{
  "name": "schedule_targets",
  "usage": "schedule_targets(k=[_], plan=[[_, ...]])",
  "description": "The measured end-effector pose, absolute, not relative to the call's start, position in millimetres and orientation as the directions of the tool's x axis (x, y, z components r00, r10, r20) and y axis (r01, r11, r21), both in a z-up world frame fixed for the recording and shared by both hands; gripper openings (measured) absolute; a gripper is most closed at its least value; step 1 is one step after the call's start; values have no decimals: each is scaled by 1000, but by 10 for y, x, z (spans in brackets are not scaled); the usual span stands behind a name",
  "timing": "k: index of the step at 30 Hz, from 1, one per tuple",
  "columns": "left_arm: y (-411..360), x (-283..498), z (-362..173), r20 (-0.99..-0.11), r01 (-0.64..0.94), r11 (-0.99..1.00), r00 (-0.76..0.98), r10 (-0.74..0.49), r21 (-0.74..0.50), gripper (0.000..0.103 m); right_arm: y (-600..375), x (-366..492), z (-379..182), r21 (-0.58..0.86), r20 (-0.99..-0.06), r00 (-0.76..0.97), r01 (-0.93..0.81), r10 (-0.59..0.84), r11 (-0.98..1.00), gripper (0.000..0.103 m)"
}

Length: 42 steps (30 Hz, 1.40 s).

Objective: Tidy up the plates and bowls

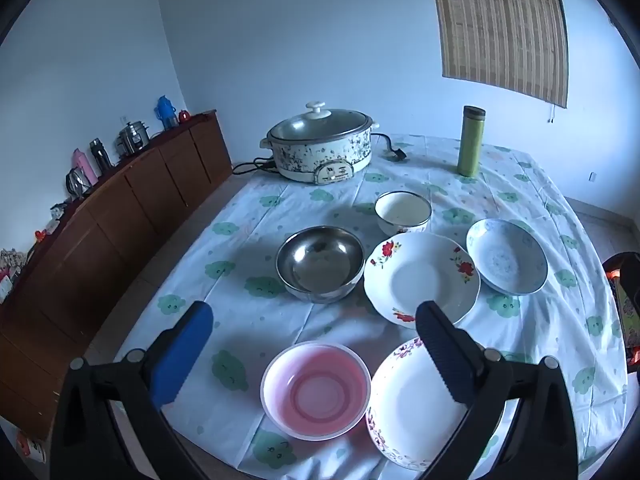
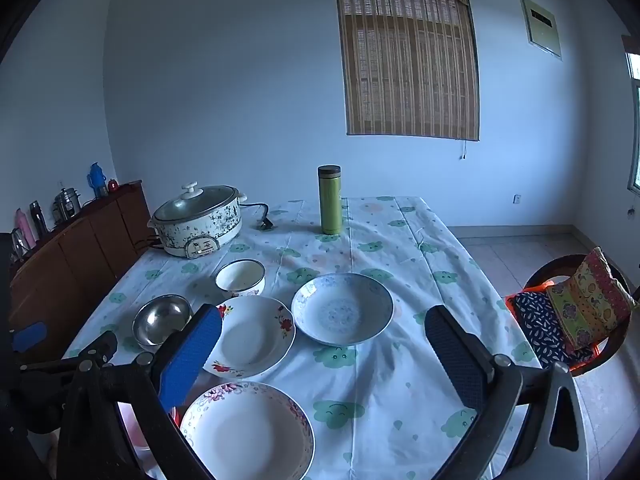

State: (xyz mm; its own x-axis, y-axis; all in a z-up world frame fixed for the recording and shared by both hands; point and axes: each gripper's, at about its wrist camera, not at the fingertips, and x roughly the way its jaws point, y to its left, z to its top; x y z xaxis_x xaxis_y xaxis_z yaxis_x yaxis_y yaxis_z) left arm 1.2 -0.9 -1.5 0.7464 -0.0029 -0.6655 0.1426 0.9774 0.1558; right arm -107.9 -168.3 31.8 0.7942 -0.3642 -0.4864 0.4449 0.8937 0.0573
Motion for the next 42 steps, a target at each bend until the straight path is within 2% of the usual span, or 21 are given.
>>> schedule_targets(k=[1, 4, 42], plan=[[49, 47, -57, -679, 147, 982, 734, -28, 119, 103, -1681, -1076, 315, 57, -487, 794, 446, -365, 893, 102], [58, 72, -93, -686, 160, 981, 727, -41, 110, 103, -1674, -1072, 306, 57, -486, 794, 446, -366, 893, 102], [44, -8, -57, -670, 208, 972, 738, -84, 107, 103, -1605, -1064, 291, 43, -500, 780, 457, -377, 888, 102]])
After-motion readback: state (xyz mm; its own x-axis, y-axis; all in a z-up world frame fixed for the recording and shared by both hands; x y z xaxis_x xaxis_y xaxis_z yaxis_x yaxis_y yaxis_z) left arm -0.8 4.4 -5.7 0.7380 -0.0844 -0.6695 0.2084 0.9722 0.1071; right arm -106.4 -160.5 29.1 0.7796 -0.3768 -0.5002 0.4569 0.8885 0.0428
